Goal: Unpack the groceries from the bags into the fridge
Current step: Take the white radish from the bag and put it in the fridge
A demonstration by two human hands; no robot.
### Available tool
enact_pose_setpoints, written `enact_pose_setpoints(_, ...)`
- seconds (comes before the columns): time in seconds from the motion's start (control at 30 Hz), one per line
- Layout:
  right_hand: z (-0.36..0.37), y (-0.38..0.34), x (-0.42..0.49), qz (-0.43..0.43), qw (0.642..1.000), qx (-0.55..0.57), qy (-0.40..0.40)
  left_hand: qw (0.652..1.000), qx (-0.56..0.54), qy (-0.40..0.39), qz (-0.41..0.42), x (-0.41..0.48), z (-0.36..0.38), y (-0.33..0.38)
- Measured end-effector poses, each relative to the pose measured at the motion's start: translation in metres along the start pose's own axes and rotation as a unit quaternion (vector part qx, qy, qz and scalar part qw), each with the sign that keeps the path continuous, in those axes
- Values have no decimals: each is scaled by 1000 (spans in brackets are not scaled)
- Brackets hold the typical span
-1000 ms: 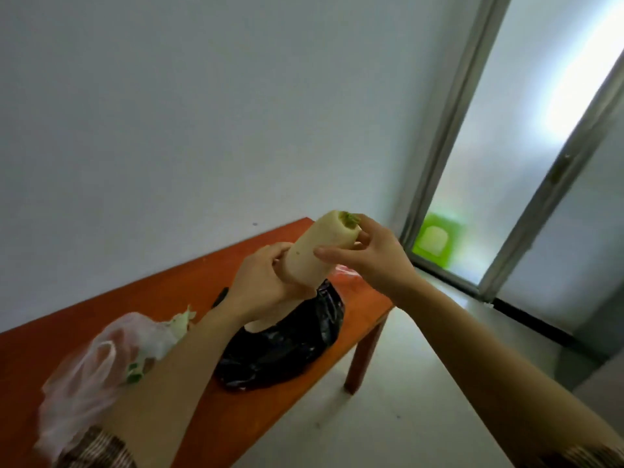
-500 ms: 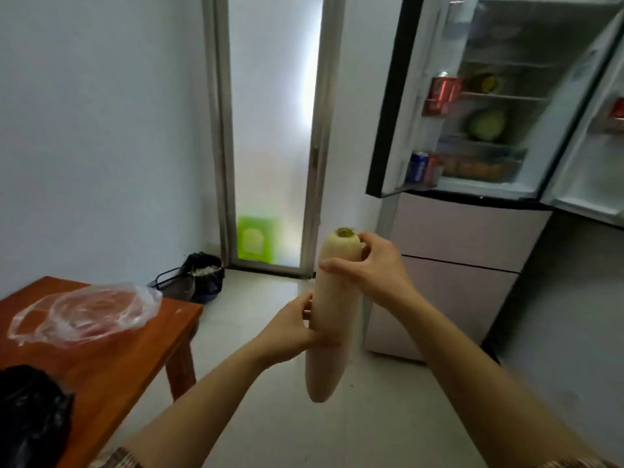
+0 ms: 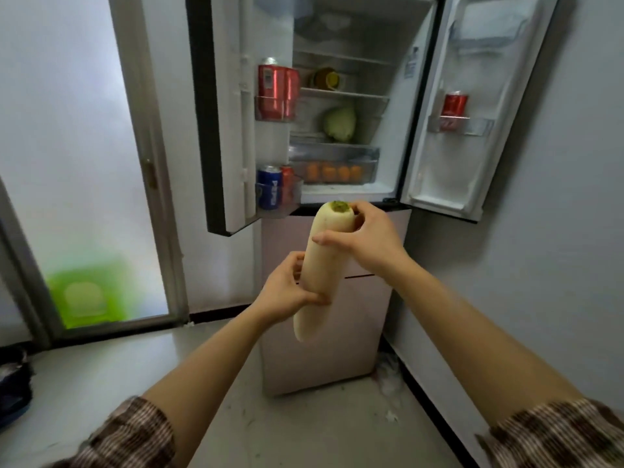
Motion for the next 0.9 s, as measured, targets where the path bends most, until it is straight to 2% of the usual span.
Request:
enact_pose_setpoints(0.17, -55, 39, 73, -17, 998, -46, 51, 999, -20, 7, 33, 112, 7, 11)
enact_pose_setpoints(0.37, -128, 72, 173, -95, 985, -115, 85, 991, -54, 63, 106, 258, 9, 36)
enact_pose_setpoints(0.53, -184, 100, 276, -132, 979, -135, 78, 974, -54, 166, 143, 380, -5, 54)
enact_pose_setpoints(0.73, -216, 122, 392, -182, 973, -127, 64, 941, -55, 321, 97, 508, -63, 50)
enact_pose_setpoints(0.9, -229, 150, 471, -195, 965, -162, 60, 923, -1, 363, 126, 587, -109, 52)
Point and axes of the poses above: each hand's wrist, its own x-axis towards the middle knuckle, its own z-axis out of the palm, y = z × x, the point moved 8 cm from there along x, towards the middle knuckle, and after that the axes turned 10 degrees about -y, right-handed, at the moved point
